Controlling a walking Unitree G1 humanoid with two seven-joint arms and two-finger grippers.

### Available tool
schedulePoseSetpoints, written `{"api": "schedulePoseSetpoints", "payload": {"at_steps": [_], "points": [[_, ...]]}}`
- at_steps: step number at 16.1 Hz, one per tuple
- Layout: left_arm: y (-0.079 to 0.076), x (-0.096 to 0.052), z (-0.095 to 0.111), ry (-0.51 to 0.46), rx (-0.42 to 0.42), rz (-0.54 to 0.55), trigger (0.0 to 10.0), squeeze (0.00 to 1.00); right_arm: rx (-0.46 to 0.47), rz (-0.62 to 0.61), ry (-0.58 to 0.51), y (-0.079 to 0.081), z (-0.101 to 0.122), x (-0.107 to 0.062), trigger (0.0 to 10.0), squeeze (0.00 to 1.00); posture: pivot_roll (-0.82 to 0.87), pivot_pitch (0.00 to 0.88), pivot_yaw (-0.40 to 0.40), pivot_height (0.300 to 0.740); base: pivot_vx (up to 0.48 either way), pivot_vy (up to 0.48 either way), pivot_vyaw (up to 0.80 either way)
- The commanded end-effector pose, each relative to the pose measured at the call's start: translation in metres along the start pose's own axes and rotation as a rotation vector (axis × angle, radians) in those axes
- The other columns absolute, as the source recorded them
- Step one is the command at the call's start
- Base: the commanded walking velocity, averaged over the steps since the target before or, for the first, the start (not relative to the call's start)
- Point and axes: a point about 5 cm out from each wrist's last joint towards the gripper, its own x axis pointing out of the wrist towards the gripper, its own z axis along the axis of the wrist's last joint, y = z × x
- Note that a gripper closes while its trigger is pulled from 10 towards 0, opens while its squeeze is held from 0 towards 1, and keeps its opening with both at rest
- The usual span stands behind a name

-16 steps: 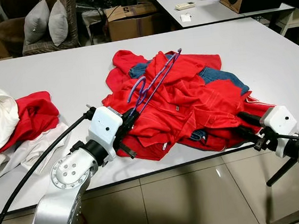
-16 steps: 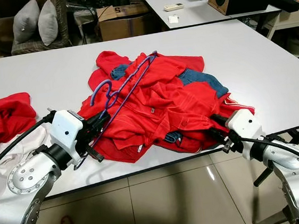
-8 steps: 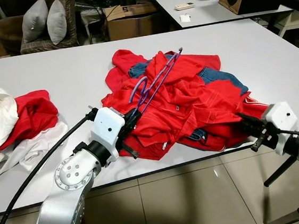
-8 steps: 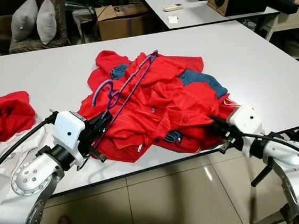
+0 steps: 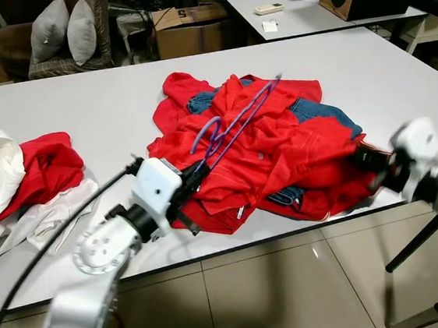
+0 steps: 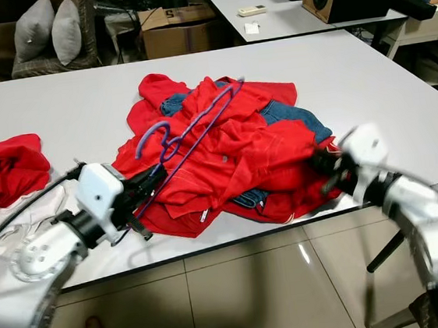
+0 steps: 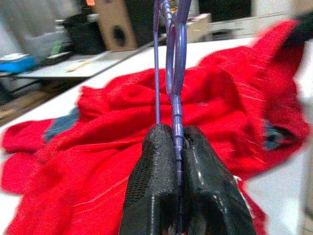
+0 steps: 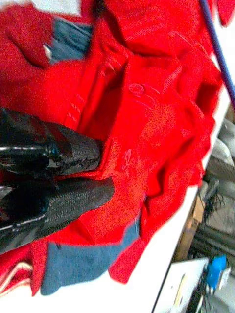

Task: Hang hanger

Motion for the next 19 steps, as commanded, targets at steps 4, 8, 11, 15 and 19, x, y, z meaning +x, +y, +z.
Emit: {"api": "schedulePoseSetpoints", "payload": {"at_steps": [4, 8, 11, 15, 19], "points": [[-0.006, -0.011, 0.014, -0.005, 0.040, -0.234, 10.0, 0.00, 0.079, -0.027, -0.088, -0.020, 0.027, 0.003, 0.0, 0.00, -0.04, 0.033, -0.029, 0.740, 0.000, 0.000, 0.00], [-0.001, -0.019, 0.012, 0.070, 0.098, -0.226, 10.0, 0.00, 0.089, 0.015, -0.132, -0.027, 0.048, 0.012, 0.0, 0.00, -0.03, 0.026, -0.056, 0.740, 0.000, 0.000, 0.00], [-0.002, -0.014, 0.011, 0.088, 0.142, -0.216, 10.0, 0.00, 0.092, 0.093, -0.177, -0.016, 0.059, 0.015, 0.0, 0.00, -0.03, 0.022, -0.061, 0.740, 0.000, 0.000, 0.00], [-0.008, -0.011, 0.024, 0.028, 0.140, -0.275, 10.0, 0.00, 0.101, 0.081, -0.151, -0.019, 0.058, 0.015, 0.0, 0.00, -0.04, 0.015, -0.059, 0.740, 0.000, 0.000, 0.00], [-0.006, -0.019, 0.035, 0.011, 0.141, -0.307, 10.0, 0.00, 0.123, 0.037, -0.115, -0.025, 0.052, 0.013, 0.0, 0.00, -0.03, 0.012, -0.060, 0.740, 0.000, 0.000, 0.00]]}}
